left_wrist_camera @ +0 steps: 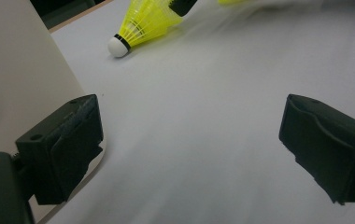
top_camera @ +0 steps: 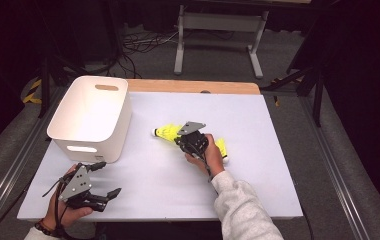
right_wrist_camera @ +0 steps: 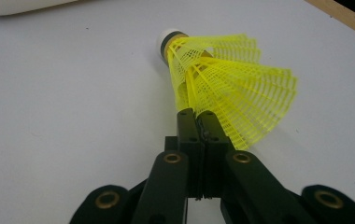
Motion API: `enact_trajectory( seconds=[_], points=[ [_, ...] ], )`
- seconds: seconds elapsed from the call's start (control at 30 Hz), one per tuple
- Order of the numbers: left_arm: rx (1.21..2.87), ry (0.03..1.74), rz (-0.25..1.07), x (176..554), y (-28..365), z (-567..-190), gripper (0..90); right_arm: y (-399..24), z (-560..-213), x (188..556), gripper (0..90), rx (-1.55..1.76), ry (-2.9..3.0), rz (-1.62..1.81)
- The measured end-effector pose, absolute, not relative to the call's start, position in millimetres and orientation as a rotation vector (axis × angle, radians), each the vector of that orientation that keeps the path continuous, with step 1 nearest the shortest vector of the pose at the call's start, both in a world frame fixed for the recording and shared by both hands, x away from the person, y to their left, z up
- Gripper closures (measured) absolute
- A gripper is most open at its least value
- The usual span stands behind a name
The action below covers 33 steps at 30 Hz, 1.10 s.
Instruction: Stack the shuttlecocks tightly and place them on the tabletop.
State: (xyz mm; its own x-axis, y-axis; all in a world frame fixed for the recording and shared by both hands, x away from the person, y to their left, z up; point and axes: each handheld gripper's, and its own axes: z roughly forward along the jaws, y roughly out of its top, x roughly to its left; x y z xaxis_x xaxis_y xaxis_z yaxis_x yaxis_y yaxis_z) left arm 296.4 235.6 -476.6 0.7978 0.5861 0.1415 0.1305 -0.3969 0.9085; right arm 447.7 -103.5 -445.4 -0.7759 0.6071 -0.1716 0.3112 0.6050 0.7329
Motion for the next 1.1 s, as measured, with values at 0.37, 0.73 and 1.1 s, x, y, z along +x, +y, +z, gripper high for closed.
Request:
enact_trajectory(
  seconds=[0.37, 0.73, 1.1],
  points=[
    [1.944, 0.533, 0.554, 296.0, 236.3, -476.2, 7.3, -102.1, -448.3, 451.3, 88.7, 0.74, 2.463, 0.996],
    [1.943, 0.531, 0.556, 295.9, 236.7, -476.0, 7.4, -99.7, -449.4, 448.2, 74.8, 0.74, 2.441, 0.93],
    [1.943, 0.531, 0.557, 295.4, 236.3, -476.0, 7.4, -101.0, -445.9, 442.8, 63.8, 0.758, 2.416, 0.917]
  ],
)
